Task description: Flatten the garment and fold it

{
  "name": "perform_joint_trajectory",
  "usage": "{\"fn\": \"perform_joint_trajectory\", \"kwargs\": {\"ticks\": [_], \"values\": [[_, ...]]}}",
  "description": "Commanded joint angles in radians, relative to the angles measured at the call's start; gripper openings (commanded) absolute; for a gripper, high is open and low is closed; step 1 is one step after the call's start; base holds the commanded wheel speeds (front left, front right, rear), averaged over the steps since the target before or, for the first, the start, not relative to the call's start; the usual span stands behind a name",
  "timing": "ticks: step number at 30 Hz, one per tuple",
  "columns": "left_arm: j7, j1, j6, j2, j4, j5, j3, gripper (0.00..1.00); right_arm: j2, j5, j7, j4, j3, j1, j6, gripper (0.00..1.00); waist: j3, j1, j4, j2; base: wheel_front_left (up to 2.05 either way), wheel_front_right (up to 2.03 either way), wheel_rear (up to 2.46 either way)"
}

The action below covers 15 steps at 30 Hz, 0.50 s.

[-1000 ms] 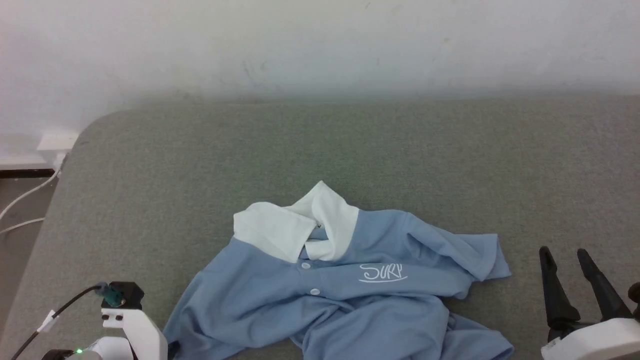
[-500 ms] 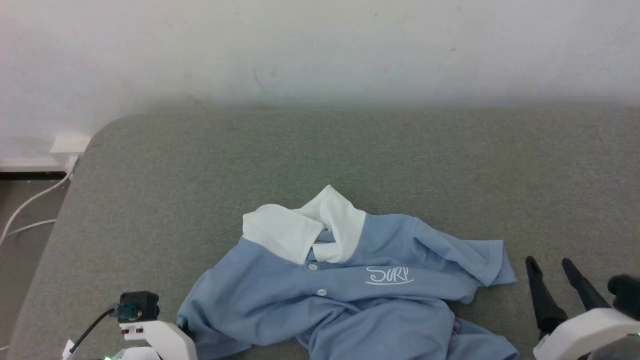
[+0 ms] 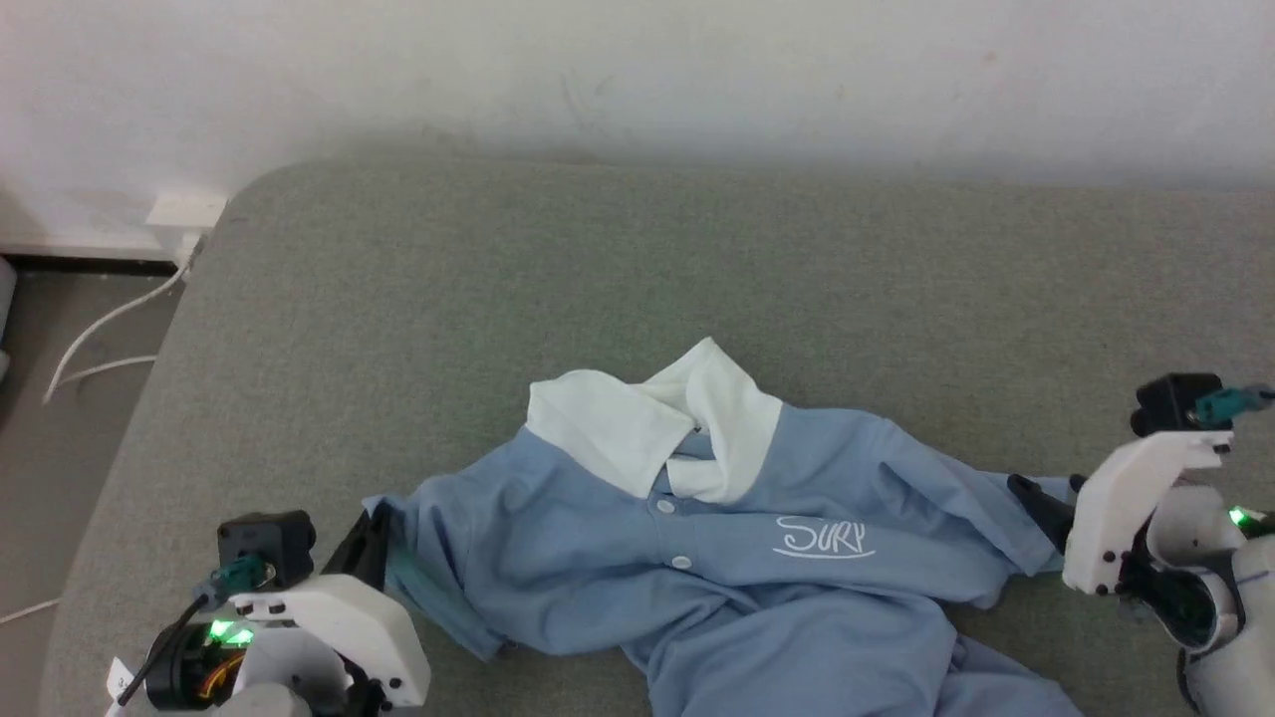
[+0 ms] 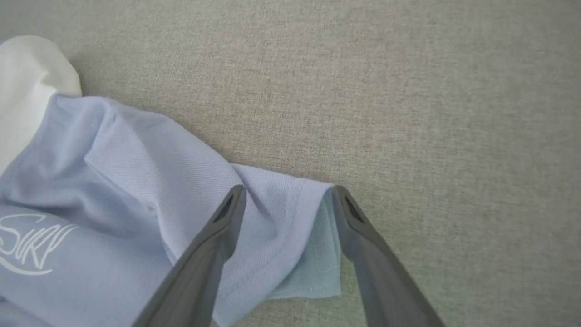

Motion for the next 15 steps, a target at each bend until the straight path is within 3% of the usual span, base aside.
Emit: {"fn": "perform_joint_trajectory", "kwargs": {"ticks": [1,9,10,11,12,13,15], "values": [[-0.008,-0.021,0.009,0.003,-0.015,0.012,0.0,0.0,-0.008,0.015,0.022,0.028,0.023,-0.038,-0.001,1.0,0.039,-0.0002,0.031,0.0,0.0,0.0,0.0],[-0.01,-0.053,0.022,-0.005,-0.054,0.037,-0.009,0.0,-0.062,0.096,0.19,0.243,0.188,-0.178,-0.001,1.0,0.083,-0.0002,0.052,0.0,0.0,0.0,0.0],[-0.01,-0.054,0.022,-0.006,-0.053,0.038,-0.01,0.0,-0.063,0.112,0.223,0.266,0.207,-0.181,-0.001,0.96,0.083,-0.0002,0.053,0.0,0.0,0.0,0.0],[-0.01,-0.054,0.022,-0.006,-0.052,0.037,-0.011,0.0,-0.063,0.129,0.261,0.288,0.221,-0.181,-0.001,0.44,0.082,-0.0002,0.054,0.0,0.0,0.0,0.0],[-0.01,-0.053,0.021,-0.006,-0.05,0.036,-0.01,0.0,-0.066,0.137,0.294,0.301,0.239,-0.182,-0.001,0.14,0.08,-0.0002,0.054,0.0,0.0,0.0,0.0],[-0.011,-0.051,0.021,-0.005,-0.048,0.035,-0.01,0.0,-0.067,0.147,0.322,0.31,0.254,-0.182,-0.001,0.0,0.077,-0.0002,0.053,0.0,0.0,0.0,0.0],[-0.011,-0.046,0.021,-0.002,-0.043,0.031,-0.008,0.0,-0.068,0.167,0.361,0.315,0.278,-0.182,-0.001,0.0,0.068,-0.0002,0.048,0.0,0.0,0.0,0.0]]}}
